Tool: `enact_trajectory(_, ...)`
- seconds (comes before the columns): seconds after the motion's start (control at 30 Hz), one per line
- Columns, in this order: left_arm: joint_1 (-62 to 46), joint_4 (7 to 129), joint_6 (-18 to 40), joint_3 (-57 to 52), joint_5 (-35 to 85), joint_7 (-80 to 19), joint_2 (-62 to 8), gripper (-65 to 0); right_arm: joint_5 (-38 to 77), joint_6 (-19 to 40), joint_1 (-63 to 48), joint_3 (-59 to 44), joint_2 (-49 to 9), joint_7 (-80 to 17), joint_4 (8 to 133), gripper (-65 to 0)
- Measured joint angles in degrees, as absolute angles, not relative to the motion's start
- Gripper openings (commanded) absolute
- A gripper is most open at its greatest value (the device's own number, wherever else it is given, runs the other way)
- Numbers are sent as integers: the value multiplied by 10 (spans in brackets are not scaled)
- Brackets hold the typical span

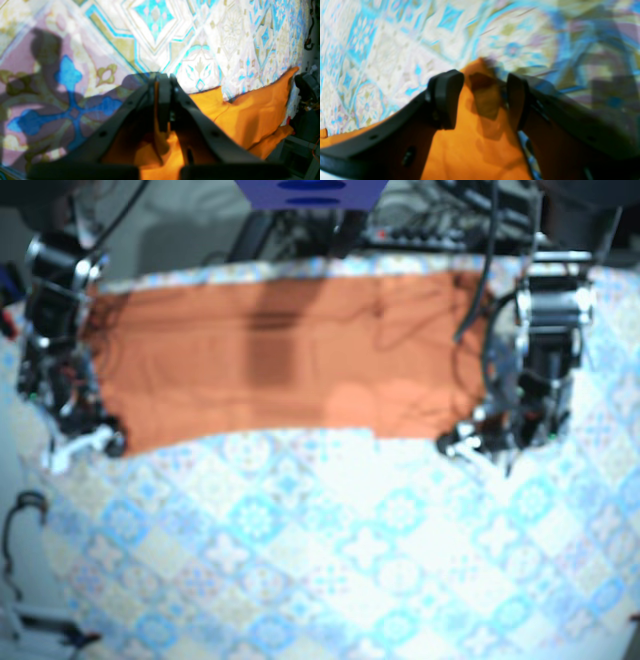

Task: Fold the T-shirt properly
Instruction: 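Lift the held hem with both grippers and fold it toward the shoulder edge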

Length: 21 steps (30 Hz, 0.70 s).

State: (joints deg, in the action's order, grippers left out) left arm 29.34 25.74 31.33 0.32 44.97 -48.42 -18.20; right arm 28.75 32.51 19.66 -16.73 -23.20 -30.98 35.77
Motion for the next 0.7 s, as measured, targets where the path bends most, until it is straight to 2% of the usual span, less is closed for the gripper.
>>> enact_trajectory(0.5,293,257,313,3,450,-486,-188,-650,288,325,197,-166,-235,-300,353,-340)
enact_trajectory(0.7,293,257,313,3,450,-486,-188,-650,289,327,195,-166,-219,-293,331,-340)
